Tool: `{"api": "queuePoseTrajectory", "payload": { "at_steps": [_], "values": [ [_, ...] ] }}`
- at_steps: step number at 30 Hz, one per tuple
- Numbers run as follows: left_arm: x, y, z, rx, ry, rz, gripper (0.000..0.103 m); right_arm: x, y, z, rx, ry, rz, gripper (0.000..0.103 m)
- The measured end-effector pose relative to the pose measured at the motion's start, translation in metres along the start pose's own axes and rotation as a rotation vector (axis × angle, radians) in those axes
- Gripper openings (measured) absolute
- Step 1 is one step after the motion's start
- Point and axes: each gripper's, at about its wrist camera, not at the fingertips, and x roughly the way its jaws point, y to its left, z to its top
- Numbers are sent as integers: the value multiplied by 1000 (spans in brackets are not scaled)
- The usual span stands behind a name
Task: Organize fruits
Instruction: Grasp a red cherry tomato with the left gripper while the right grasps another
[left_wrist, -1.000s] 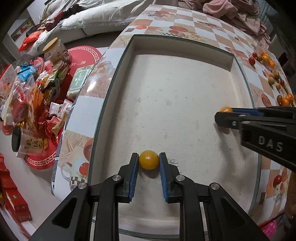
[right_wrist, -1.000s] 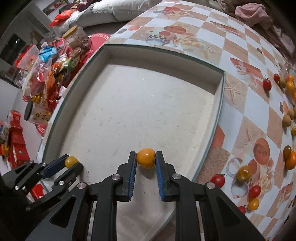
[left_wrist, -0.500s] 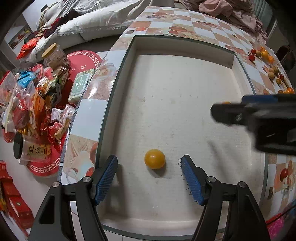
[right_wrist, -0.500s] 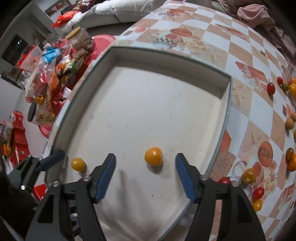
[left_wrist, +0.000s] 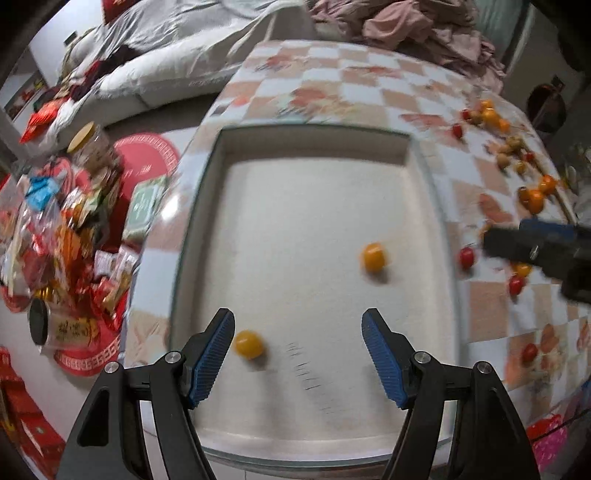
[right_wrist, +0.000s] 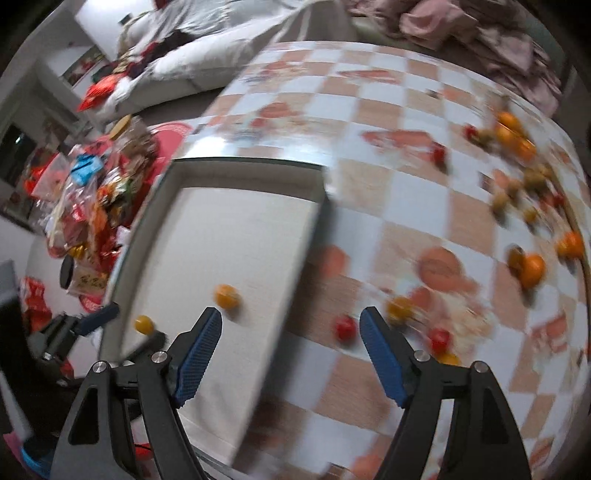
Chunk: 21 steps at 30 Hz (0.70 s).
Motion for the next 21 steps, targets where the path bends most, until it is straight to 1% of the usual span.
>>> {"api": "queuePoseTrajectory", "payload": {
  "at_steps": [6,11,15,18,21],
  "values": [
    [-14,-50,17,80,-34,-60,73,-11,-63,-28,105,24,-71,80],
    [-16,-96,31,148,-51,-104,73,-16,-100,-53,162,54,-102,80],
    [-8,-128,39,199,-45,-115,73,-18,-115,-77,176,79,-108,80],
    [2,-144,41,216,-38,-123,73,-18,-120,-91,178,92,-104,80],
    [18,-157,42,219,-11,-126,73,-16,-123,-102,180,106,-97,80]
  ]
}}
